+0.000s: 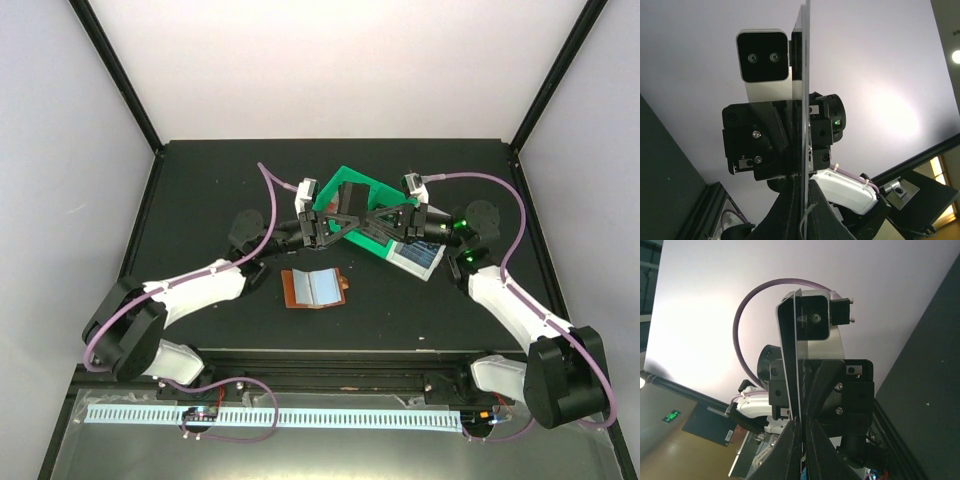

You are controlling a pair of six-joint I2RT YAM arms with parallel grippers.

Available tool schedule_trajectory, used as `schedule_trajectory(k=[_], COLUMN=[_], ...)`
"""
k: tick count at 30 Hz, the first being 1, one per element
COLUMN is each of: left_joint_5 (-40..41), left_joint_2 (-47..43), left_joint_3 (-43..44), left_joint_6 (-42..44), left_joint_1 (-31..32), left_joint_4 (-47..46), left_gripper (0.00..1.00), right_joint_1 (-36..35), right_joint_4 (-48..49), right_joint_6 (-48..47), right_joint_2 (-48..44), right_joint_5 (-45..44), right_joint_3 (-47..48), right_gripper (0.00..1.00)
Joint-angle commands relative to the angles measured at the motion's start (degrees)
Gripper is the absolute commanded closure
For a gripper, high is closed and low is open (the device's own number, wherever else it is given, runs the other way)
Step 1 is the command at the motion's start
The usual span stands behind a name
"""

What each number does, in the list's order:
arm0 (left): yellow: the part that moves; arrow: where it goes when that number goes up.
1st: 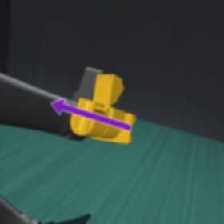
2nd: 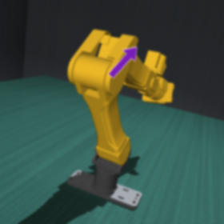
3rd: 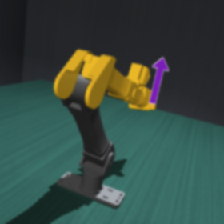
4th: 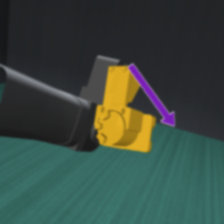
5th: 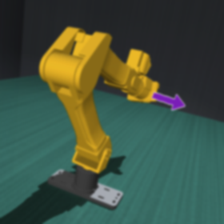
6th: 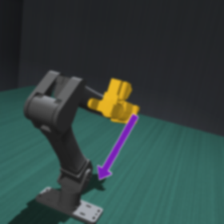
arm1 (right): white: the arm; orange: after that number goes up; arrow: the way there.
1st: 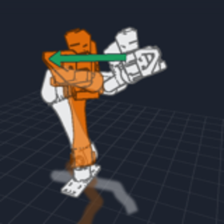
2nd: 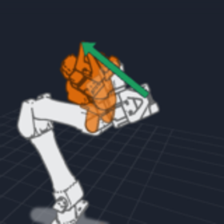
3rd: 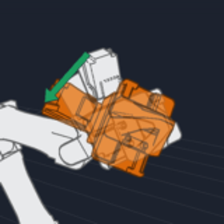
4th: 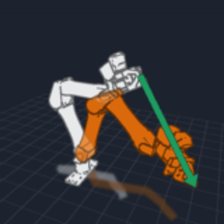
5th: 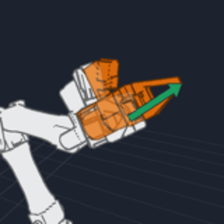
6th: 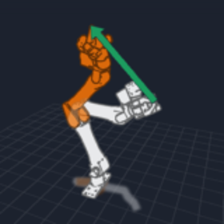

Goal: Put the credit cards into the card holder
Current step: Pick up the credit card from the storage box.

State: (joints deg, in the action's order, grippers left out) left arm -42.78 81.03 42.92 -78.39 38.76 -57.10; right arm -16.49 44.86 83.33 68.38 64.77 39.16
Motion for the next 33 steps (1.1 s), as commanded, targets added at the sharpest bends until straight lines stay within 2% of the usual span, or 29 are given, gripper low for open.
schedule_trajectory(k=[1, 8, 15, 18, 26, 28, 33], left_joint_5=[-5.8, -7.7, -8.6, -8.9, -8.7, -8.1, -4.3], left_joint_2=[-4.2, -4.5, -5.1, -5.7, -5.8, -5.9, -7.3], left_joint_3=[2.2, 2.8, 3.5, 3.5, 5.1, 5.4, 5.1], left_joint_6=[0.5, 2.2, 6.5, 8.0, 11.4, 11.6, 13.0], left_joint_1=[1.9, 3.4, 4.7, 5.1, 5.6, 5.5, 5.4], left_joint_4=[-10.9, -12.1, -7.4, -5.8, 3.0, 4.1, 9.4], left_gripper=[0.98, 0.98, 0.98, 0.98, 0.98, 0.98, 0.96], right_joint_1=[0.6, 0.3, -0.6, -0.7, -3.2, -4.2, -4.5], right_joint_4=[6.0, 5.3, -10.9, -14.0, -17.0, -17.2, -17.1], right_joint_6=[5.3, 5.0, -5.7, -8.0, -12.7, -13.5, -14.1], right_joint_2=[0.4, -0.1, -1.4, -1.9, -1.8, -1.8, -3.4], right_joint_5=[-3.5, -3.3, -3.0, -3.6, -1.5, -1.1, -2.8], right_joint_3=[-1.3, 0.2, 4.9, 6.0, 10.0, 10.5, 11.0], right_gripper=[0.94, 0.94, 0.93, 0.93, 0.82, 0.84, 0.99])
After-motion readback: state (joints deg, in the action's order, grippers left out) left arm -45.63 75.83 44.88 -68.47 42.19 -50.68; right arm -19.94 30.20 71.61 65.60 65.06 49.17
